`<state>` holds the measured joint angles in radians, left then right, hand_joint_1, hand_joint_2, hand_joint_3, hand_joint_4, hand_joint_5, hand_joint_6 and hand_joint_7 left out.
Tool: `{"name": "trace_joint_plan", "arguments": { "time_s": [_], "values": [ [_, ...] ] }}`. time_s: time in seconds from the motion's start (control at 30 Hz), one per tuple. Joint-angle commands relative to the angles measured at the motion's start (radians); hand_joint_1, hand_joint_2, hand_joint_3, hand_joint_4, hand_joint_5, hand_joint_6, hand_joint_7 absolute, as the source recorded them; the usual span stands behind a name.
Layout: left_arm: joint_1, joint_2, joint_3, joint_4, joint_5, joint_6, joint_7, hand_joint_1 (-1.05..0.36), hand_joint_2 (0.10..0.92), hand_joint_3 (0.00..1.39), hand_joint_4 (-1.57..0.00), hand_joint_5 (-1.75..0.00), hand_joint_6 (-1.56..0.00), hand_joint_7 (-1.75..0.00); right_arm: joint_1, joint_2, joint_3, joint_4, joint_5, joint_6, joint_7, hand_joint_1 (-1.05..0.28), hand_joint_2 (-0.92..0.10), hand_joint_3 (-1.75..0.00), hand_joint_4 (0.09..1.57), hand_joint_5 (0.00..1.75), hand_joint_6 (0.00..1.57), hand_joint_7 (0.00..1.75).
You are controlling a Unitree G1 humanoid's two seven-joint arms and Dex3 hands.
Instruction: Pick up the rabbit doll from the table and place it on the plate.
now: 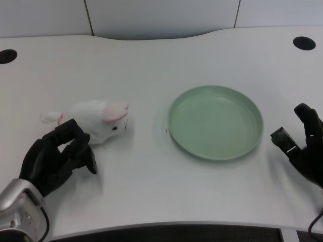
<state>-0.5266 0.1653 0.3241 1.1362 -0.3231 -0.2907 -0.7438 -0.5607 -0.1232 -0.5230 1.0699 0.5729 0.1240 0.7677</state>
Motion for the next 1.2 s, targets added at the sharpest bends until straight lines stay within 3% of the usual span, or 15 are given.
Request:
{"name": "trace_joint_plan", "arguments": {
  "time_s": [0.03,0.1,0.23,0.93,1.0,1.07,1.13,1.2],
  "values": [
    [-0.002,0.016,0.001,-0.011,0.005,-0.004,0.009,-0.63,0.921,0.21,-0.87,-1.75,-0.6,-1.75,-0.005,-0.007,-0.003,-0.01,0.004,0.0,-0.013,-0.56,-0.92,-0.35,0.65,1.75,0.37,1.72],
    [-0.002,0.016,0.001,-0.011,0.005,-0.004,0.009,-0.63,0.921,0.21,-0.87,-1.75,-0.6,-1.75,-0.005,-0.007,-0.003,-0.011,0.005,0.0,-0.014,-0.56,-0.92,-0.35,0.65,1.75,0.37,1.72],
    [0.0,0.018,0.002,-0.014,0.002,-0.008,-0.002,-0.63,0.921,0.21,-0.87,-1.75,-0.6,-1.75,-0.004,-0.006,-0.004,-0.01,0.007,-0.008,0.002,-0.56,-0.92,-0.37,0.63,1.75,0.37,1.73],
    [-0.004,0.018,0.005,-0.011,0.0,0.009,0.004,-0.66,0.921,0.18,-0.88,-1.75,-0.61,-1.75,0.0,-0.002,-0.001,-0.021,0.004,-0.009,-0.003,-0.55,-0.92,-0.35,0.64,1.75,0.35,1.72],
    [0.031,-0.005,-0.015,-0.103,0.018,-0.083,0.024,-0.64,0.921,0.16,-0.86,-1.75,-0.6,-1.75,-0.001,-0.004,-0.001,-0.018,0.004,-0.01,0.0,-0.55,-0.92,-0.37,0.64,1.75,0.37,1.72],
    [0.078,-0.012,-0.053,-0.235,0.056,-0.162,0.042,-0.65,0.921,0.17,-0.83,-1.75,-0.58,-1.75,-0.002,-0.006,0.001,-0.016,0.0,-0.01,-0.007,-0.55,-0.92,-0.38,0.64,1.75,0.37,1.72],
    [0.116,-0.012,-0.083,-0.363,0.065,-0.178,0.042,-0.63,0.921,0.18,-0.8,-1.75,-0.57,-1.74,-0.003,-0.006,0.002,-0.015,-0.003,-0.01,-0.01,-0.54,-0.92,-0.41,0.64,1.75,0.36,1.72],
    [0.139,-0.001,-0.104,-0.463,0.063,-0.191,0.033,-0.61,0.921,0.18,-0.75,-1.75,-0.58,-1.67,-0.001,-0.005,0.005,-0.017,-0.005,-0.017,-0.002,-0.54,-0.92,-0.43,0.65,1.75,0.37,1.73]
  ]
}}
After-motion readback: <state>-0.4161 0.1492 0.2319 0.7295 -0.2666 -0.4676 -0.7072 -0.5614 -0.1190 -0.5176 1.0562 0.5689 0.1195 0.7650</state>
